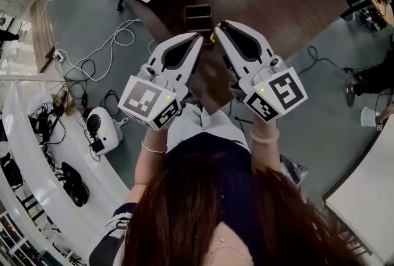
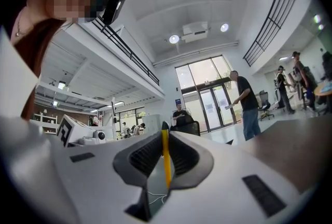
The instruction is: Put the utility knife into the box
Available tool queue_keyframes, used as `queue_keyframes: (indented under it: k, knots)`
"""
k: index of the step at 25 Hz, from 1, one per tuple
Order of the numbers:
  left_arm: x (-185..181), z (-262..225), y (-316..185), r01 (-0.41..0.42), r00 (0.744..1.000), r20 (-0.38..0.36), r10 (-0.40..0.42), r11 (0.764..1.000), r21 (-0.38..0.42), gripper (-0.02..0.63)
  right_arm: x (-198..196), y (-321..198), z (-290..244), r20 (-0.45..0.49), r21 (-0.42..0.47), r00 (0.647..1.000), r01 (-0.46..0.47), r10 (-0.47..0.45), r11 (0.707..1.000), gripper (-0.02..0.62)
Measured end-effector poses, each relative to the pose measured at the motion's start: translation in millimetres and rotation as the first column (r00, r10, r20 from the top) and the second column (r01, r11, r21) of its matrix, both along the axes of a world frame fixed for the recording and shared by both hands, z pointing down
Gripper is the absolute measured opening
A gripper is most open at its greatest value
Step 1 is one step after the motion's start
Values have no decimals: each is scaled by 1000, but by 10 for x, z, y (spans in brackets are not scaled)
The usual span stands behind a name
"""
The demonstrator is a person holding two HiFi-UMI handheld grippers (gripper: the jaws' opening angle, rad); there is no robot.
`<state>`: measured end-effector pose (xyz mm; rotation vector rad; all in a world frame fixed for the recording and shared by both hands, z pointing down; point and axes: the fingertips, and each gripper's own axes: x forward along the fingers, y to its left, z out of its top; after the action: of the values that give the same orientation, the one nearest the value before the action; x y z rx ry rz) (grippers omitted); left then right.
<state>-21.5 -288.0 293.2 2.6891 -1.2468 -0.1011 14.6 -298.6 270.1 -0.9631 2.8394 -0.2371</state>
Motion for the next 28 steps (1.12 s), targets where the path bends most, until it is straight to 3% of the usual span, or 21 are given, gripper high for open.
queue_keyframes:
  k: [6, 14, 28]
  knots:
    - [-6, 122, -260, -15, 1000, 5, 15, 1000, -19, 0, -16, -274, 166, 32, -40, 999, -16, 17, 999, 50]
    - [-46, 621, -504, -11, 1000, -21, 9, 996, -83, 0, -47, -586, 929, 67, -158, 997, -38, 49, 987, 51]
    - [-150, 1453, -708, 25, 997, -62, -40, 973, -228, 0, -118, -829, 2091, -3, -296, 994, -102, 106, 950, 51]
